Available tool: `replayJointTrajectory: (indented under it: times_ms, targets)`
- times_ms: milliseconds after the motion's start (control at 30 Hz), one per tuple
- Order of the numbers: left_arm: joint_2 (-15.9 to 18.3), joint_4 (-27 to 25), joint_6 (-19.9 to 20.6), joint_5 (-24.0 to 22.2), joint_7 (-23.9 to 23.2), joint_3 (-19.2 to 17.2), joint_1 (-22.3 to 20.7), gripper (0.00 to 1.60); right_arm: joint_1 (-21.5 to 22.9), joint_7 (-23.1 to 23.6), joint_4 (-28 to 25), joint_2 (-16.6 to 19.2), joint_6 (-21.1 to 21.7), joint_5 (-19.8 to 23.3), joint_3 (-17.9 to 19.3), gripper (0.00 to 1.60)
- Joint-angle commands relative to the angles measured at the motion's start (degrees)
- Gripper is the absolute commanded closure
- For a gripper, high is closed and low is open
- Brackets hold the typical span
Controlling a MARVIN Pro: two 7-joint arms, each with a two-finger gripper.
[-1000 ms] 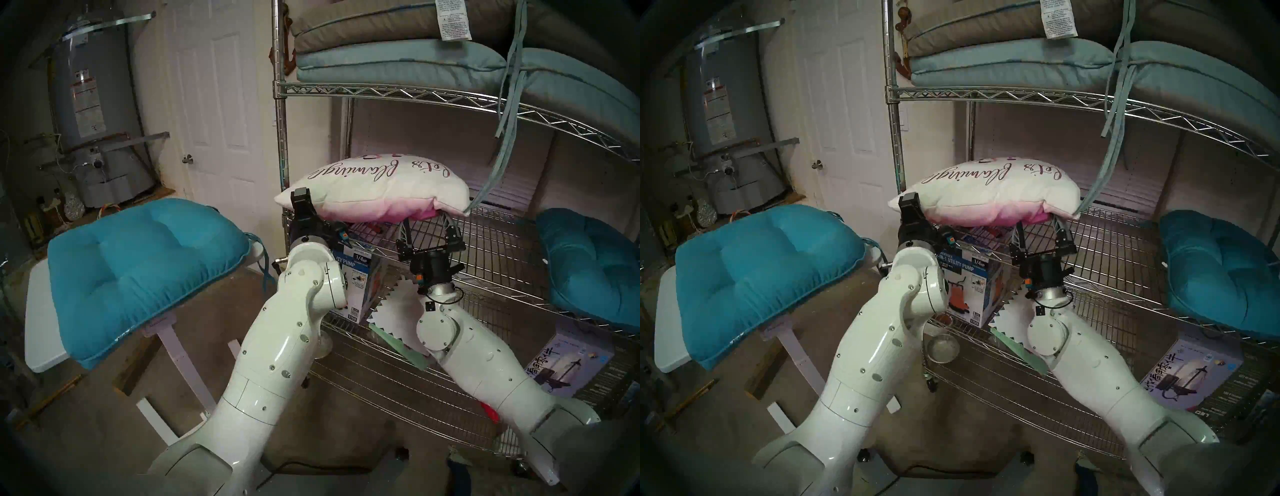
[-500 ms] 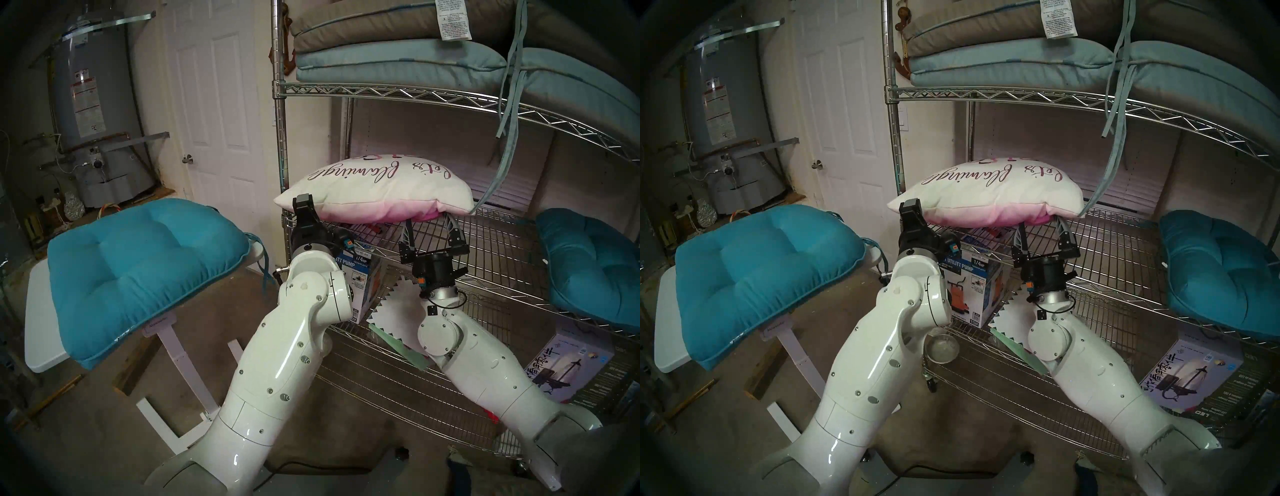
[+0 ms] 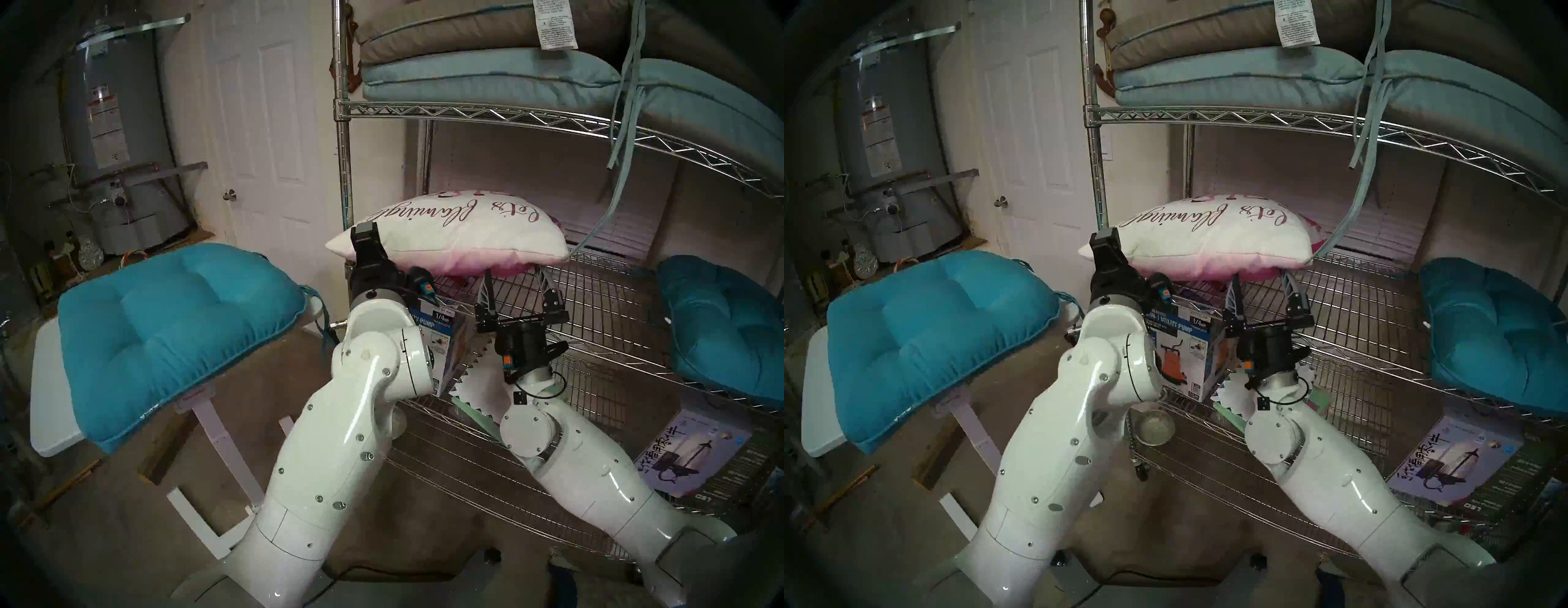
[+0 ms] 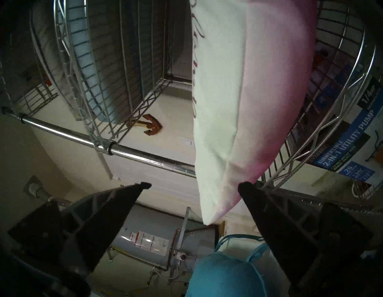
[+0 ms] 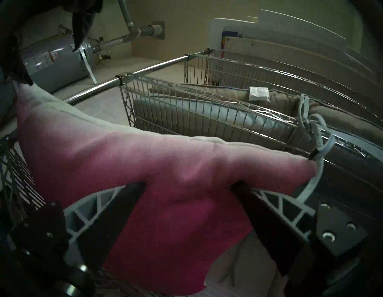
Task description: Put cushion on the shelf
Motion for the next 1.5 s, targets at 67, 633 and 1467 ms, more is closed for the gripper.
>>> replayJointTrajectory:
  times_ms: [67,633,1467]
  targets:
    - [1.74,-6.72,1.20,3.61,-3.81,0.99,1.16,0.00,-5.02,-0.08,-6.93,3.49,3.39,-1.22,0.41,0.00]
    - [2.46,-7.95,2.73,6.24,-7.12,2.02,1.14,0.00,-8.84,-0.18,-9.46,5.67,5.41,-0.70,1.73,0.00]
    - [5.23,-15.72,4.22,10.51,-14.76,3.08,3.02,0.00,-14.54,-2.03,-17.11,10.76,8.87,0.77,5.04,0.00]
